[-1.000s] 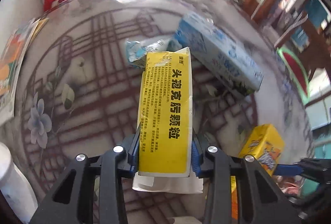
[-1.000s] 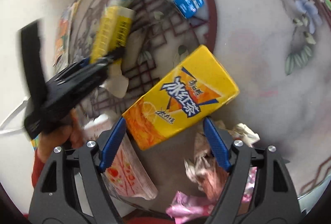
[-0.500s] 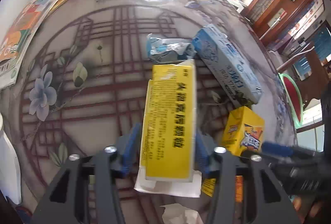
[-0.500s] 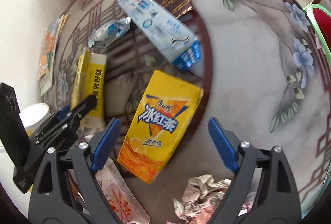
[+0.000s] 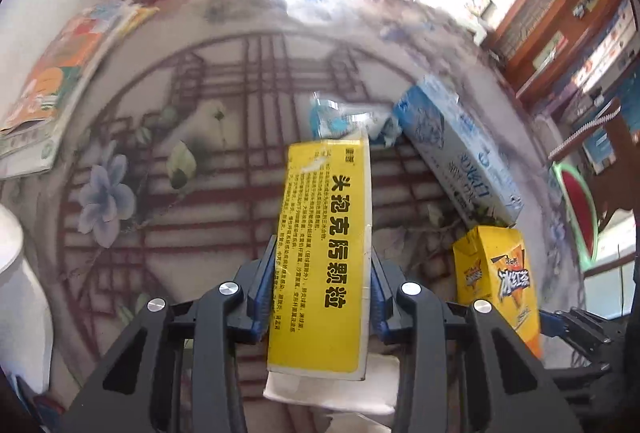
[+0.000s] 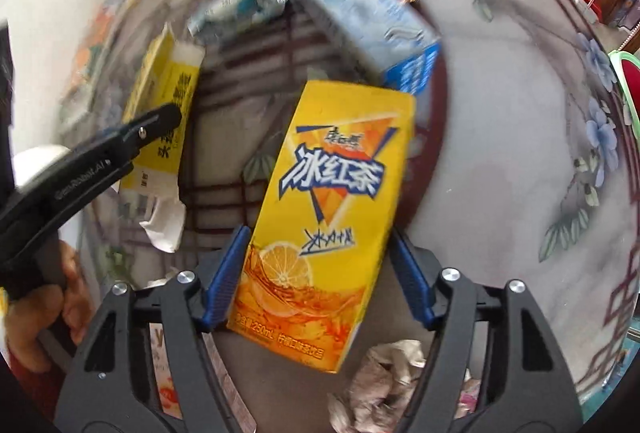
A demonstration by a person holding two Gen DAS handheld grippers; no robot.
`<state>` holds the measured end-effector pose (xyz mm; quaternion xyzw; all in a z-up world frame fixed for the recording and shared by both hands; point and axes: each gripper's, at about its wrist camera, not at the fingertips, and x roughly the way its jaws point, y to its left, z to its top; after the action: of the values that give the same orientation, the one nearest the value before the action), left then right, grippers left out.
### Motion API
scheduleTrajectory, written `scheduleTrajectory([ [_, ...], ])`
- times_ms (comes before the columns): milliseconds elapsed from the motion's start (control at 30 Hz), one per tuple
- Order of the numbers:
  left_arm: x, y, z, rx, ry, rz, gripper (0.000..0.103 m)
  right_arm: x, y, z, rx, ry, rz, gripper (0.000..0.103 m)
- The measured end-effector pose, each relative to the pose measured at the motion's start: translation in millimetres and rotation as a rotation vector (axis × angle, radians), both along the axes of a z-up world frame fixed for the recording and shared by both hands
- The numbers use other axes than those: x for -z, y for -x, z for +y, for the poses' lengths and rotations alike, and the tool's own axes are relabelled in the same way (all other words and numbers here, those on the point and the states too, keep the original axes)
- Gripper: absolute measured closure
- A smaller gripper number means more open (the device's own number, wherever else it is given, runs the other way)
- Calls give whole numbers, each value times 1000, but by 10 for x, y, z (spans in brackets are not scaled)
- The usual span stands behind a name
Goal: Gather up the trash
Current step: 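Carry the yellow box and iced-tea carton over the red bin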
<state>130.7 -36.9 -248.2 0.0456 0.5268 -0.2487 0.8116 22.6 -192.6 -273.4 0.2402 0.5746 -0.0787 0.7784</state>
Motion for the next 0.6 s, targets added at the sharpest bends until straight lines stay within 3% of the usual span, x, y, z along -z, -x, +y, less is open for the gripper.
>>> scheduleTrajectory([
  [400, -798, 586, -101, -20, 70, -207, 75, -1020, 620, -334, 59, 189, -261, 36],
  [600, -1015, 804, -303, 23, 115, -240, 80, -1358, 817, -433, 93, 282, -349, 36],
])
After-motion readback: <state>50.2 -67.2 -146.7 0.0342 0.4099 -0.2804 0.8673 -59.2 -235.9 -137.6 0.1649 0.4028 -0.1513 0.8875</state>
